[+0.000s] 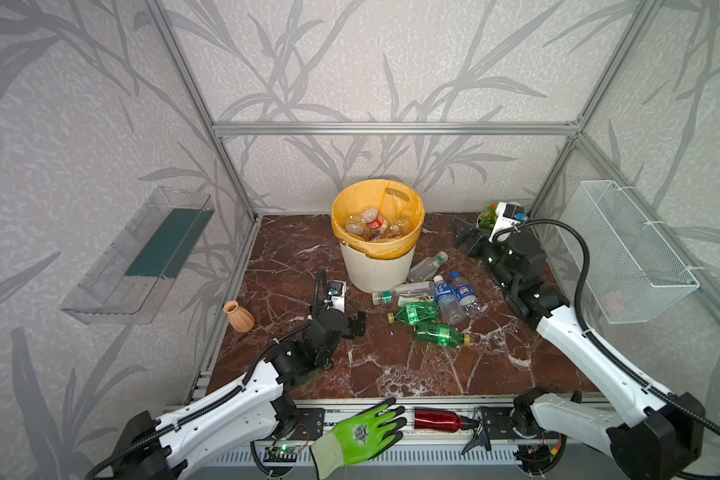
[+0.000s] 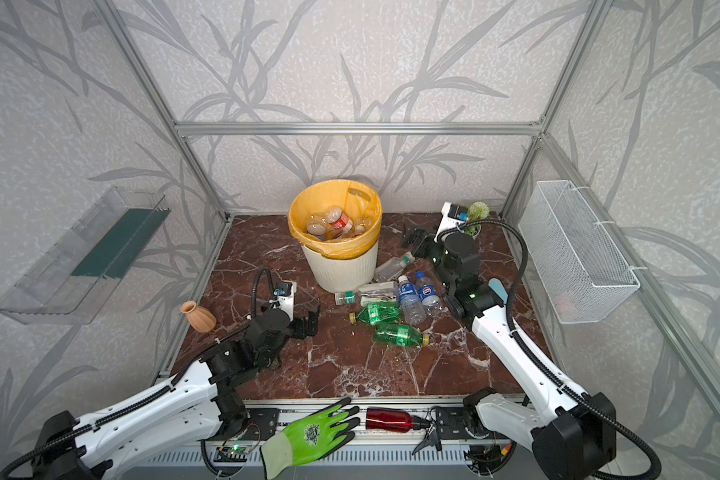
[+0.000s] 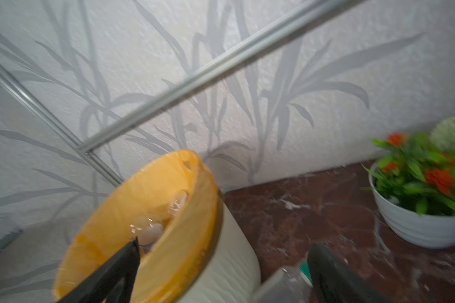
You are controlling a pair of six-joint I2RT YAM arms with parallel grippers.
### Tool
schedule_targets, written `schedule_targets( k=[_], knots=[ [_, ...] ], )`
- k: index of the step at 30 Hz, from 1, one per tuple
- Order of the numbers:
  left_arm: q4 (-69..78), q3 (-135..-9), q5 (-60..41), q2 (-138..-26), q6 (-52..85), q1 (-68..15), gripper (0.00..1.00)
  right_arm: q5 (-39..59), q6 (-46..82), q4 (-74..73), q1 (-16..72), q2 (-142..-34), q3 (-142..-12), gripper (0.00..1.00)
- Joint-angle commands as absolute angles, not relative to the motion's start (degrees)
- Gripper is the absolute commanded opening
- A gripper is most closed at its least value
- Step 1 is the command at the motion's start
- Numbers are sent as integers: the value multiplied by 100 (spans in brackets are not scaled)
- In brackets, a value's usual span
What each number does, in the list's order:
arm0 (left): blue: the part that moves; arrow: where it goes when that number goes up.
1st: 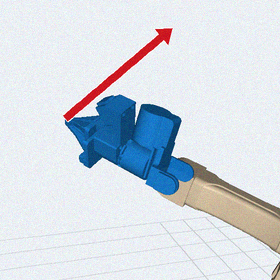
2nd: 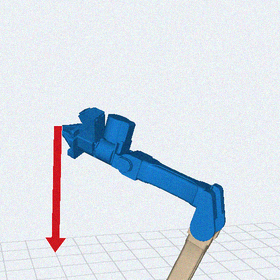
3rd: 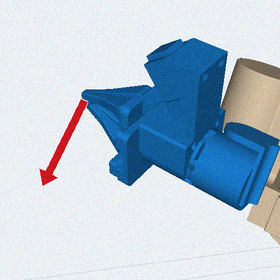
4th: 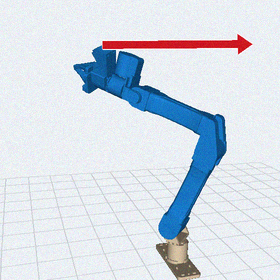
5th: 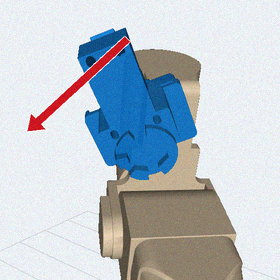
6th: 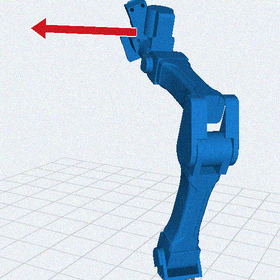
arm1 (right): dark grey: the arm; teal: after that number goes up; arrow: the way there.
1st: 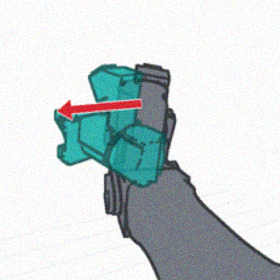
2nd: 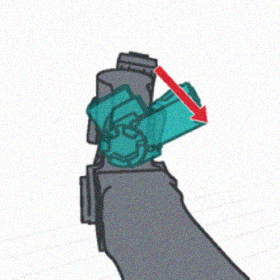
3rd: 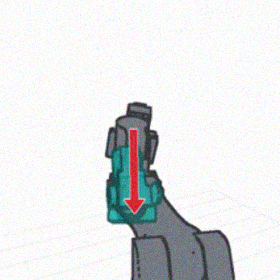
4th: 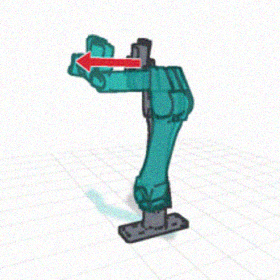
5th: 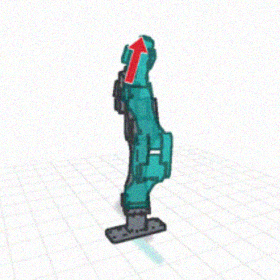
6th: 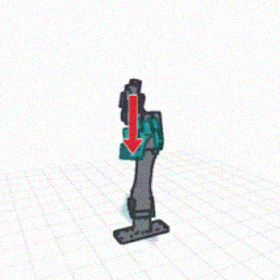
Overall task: Throw the plastic bottles in the bin
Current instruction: 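Lower the right gripper onto the blue-capped Pepsi bottle in the pile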
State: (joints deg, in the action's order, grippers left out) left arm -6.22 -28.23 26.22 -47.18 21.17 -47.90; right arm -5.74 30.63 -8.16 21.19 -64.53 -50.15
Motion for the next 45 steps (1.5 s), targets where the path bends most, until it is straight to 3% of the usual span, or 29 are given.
schedule_targets(
  k=[1,7,14,19,30,36,45],
  knots=[
    [-629,-2747,2431,-4798,2009,-4790,99,-586,3089,-218,1886,-6262,-4368,100],
    [-419,-2890,1976,-5220,1828,-4798,98,-781,2727,436,1716,-6051,-3525,99],
    [-233,-3079,1732,-5659,1744,-4875,97,-370,2506,308,1269,-6294,-3098,85],
    [-163,-3153,1719,-5848,1797,-4905,97,-126,2093,250,1248,-6967,-3393,79],
    [-127,-3286,1681,-6106,1828,-4913,97,-48,1622,559,1230,-8073,-4258,77],
    [-142,-3332,1697,-6211,1844,-4913,97,-134,1582,1208,1230,-8580,-4807,70],
    [-132,-3348,1796,-6255,1829,-4913,97,-62,1435,2003,1230,-9072,-5291,68]
  ],
)
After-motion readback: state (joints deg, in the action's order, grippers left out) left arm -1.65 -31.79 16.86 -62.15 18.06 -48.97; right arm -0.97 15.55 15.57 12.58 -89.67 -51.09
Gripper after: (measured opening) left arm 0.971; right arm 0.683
